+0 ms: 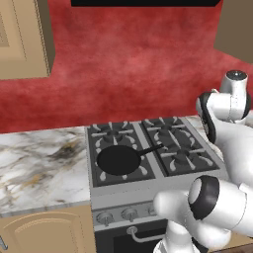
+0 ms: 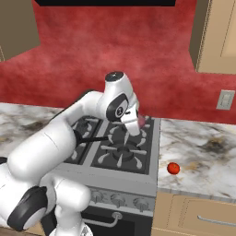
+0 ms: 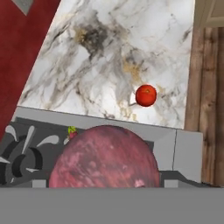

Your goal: Place the pan on the front left burner on the stove. Then place the tomato and the onion in the pan and turn on the front left burner.

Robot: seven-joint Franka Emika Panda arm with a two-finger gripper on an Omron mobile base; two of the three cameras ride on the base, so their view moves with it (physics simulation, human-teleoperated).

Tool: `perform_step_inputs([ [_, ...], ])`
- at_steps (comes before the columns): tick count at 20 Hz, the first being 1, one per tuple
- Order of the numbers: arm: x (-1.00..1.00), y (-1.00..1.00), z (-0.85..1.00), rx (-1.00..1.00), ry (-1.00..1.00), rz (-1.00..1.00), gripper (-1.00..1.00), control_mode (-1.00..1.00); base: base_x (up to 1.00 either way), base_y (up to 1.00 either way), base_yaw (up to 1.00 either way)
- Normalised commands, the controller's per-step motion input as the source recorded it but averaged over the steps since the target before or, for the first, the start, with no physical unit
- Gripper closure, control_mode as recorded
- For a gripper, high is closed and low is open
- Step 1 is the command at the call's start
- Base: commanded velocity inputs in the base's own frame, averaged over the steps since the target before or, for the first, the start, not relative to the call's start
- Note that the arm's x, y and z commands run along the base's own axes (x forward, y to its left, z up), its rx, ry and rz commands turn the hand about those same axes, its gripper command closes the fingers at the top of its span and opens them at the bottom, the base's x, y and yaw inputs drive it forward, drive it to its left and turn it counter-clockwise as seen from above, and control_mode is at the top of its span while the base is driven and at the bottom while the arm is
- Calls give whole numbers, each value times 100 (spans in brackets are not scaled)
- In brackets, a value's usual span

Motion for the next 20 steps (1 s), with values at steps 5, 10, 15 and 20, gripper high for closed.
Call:
perform_step_inputs([
  [5, -29, 43, 12, 0, 4, -2, 100, -100, 0, 0, 0],
  [10, -25, 46, 5, 0, 5, -1, 100, -100, 0, 0, 0],
  [15, -17, 51, 1, 0, 3, 0, 100, -100, 0, 0, 0],
  [20, -3, 54, 0, 0, 1, 0, 100, -100, 0, 0, 0],
])
